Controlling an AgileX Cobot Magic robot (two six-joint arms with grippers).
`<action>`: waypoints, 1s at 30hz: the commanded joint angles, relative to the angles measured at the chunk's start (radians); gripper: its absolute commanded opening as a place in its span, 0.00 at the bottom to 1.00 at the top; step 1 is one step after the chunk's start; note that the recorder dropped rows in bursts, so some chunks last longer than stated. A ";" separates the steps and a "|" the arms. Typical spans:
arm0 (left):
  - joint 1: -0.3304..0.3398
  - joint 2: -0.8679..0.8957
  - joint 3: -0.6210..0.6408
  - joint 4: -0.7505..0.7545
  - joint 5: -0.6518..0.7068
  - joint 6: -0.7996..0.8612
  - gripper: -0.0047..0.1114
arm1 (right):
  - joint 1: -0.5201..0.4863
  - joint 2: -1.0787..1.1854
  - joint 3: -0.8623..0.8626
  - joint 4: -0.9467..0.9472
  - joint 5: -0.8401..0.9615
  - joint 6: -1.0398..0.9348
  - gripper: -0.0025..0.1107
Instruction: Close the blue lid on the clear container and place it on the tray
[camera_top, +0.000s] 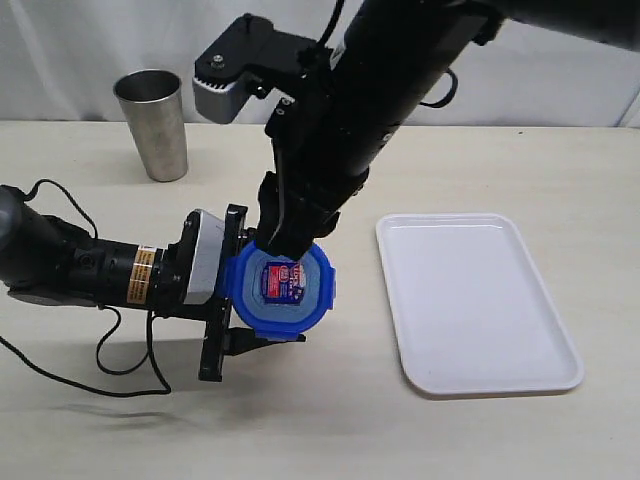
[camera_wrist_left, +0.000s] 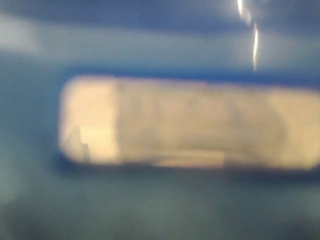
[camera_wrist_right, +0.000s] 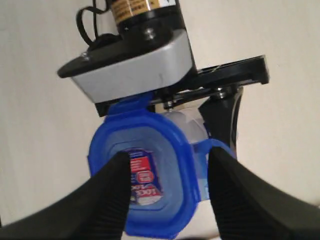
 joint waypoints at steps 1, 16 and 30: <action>0.002 -0.006 0.003 0.014 0.015 0.002 0.04 | -0.006 0.087 -0.082 -0.061 0.055 -0.073 0.43; 0.002 -0.006 0.003 -0.016 0.015 -0.014 0.04 | -0.002 0.172 -0.076 -0.051 0.079 -0.042 0.32; 0.002 -0.006 0.003 -0.024 0.007 -0.079 0.04 | -0.002 0.184 0.032 -0.019 0.079 -0.069 0.26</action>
